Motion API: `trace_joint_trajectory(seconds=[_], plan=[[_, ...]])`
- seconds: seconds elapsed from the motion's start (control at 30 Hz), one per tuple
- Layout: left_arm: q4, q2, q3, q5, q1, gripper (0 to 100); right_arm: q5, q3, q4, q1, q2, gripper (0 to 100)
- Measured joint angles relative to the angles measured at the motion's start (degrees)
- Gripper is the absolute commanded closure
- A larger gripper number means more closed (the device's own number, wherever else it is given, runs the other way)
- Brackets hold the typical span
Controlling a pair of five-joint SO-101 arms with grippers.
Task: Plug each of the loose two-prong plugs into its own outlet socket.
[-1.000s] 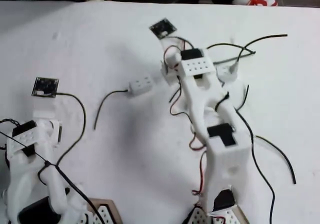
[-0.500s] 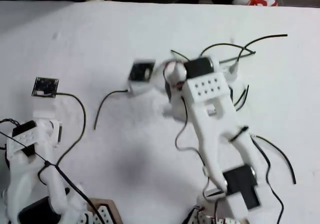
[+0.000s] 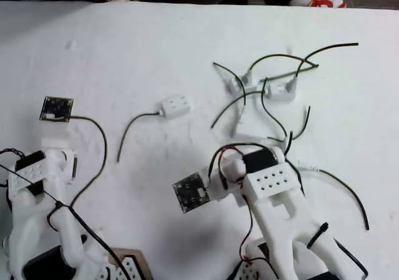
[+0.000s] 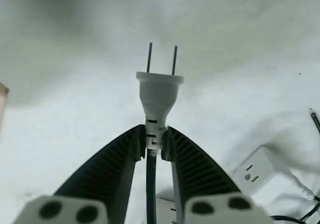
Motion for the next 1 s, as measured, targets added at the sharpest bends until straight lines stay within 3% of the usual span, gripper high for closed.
trace_joint_trajectory(seconds=[0.13, 0.23, 0.33, 0.77, 1.0], plan=[[0.0, 0.0, 0.0, 0.0, 0.0, 98, -0.4, 2.3, -7.1, 0.0, 0.0, 90.9], [0.0, 0.0, 0.0, 0.0, 0.0, 98, -7.0, 2.7, -12.7, 0.0, 0.0, 79.2], [0.0, 0.0, 0.0, 0.0, 0.0, 98, -18.8, 2.7, -16.8, 0.0, 0.0, 72.8], [0.0, 0.0, 0.3, 0.0, 0.0, 98, -76.7, 2.9, -16.8, 0.0, 0.0, 72.6], [-0.1, 0.0, 0.9, 0.0, 0.0, 98, -93.2, 3.5, -11.2, 0.0, 0.0, 72.6]])
